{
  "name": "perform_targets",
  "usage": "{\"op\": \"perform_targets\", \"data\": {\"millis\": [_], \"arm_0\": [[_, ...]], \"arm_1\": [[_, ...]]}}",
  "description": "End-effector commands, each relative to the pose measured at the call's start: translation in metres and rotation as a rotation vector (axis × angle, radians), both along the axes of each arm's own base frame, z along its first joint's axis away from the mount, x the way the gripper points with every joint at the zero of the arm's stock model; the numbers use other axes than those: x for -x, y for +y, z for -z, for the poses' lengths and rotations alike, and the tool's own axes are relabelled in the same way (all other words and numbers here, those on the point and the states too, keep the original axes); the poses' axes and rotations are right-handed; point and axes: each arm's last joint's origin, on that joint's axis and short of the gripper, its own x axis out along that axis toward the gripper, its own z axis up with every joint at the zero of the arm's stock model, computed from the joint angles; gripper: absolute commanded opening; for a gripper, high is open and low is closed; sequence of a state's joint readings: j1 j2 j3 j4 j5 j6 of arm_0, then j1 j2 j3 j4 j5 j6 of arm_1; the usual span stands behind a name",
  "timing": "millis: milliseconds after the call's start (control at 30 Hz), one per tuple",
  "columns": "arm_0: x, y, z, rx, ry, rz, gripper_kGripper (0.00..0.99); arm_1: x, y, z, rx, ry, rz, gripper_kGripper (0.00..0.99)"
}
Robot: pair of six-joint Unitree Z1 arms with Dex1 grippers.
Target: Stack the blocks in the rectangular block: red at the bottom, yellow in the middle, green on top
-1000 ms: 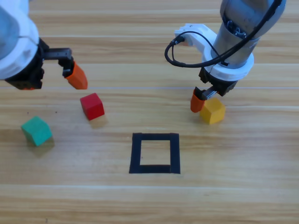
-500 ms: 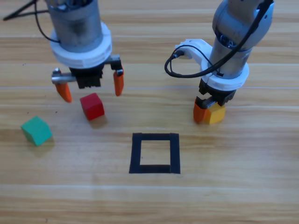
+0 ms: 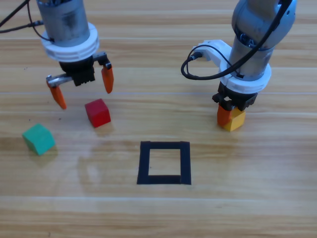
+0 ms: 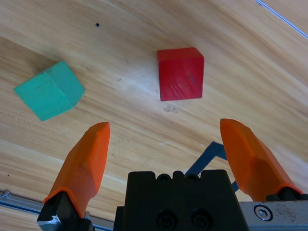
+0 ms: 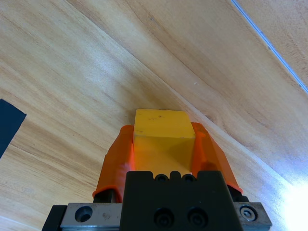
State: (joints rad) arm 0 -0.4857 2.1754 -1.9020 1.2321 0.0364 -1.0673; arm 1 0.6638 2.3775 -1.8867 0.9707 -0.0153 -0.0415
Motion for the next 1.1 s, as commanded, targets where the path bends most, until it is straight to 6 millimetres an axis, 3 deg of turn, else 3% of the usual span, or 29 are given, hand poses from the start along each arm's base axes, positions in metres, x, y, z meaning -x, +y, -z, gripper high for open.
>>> {"op": "perform_targets", "data": {"millis": [33,333,633,1100], "arm_0": [[-0.014,0.000,0.041,-0.032,0.093,-0.067,0.977],[-0.022,-0.010,0.051,-0.029,0.090,-0.093,0.976],[-0.031,-0.019,0.069,-0.025,0.089,-0.087,0.974],[-0.032,-0.019,0.094,-0.014,0.092,-0.079,0.954]], "arm_1": [[-0.007,-0.012,0.021,0.021,0.065,0.024,0.187],[0.000,-0.021,0.011,-0.010,0.092,0.044,0.187],[0.034,0.000,-0.017,0.064,-0.030,0.152,0.189],[0.039,0.001,-0.021,-0.017,0.035,0.238,0.189]]}}
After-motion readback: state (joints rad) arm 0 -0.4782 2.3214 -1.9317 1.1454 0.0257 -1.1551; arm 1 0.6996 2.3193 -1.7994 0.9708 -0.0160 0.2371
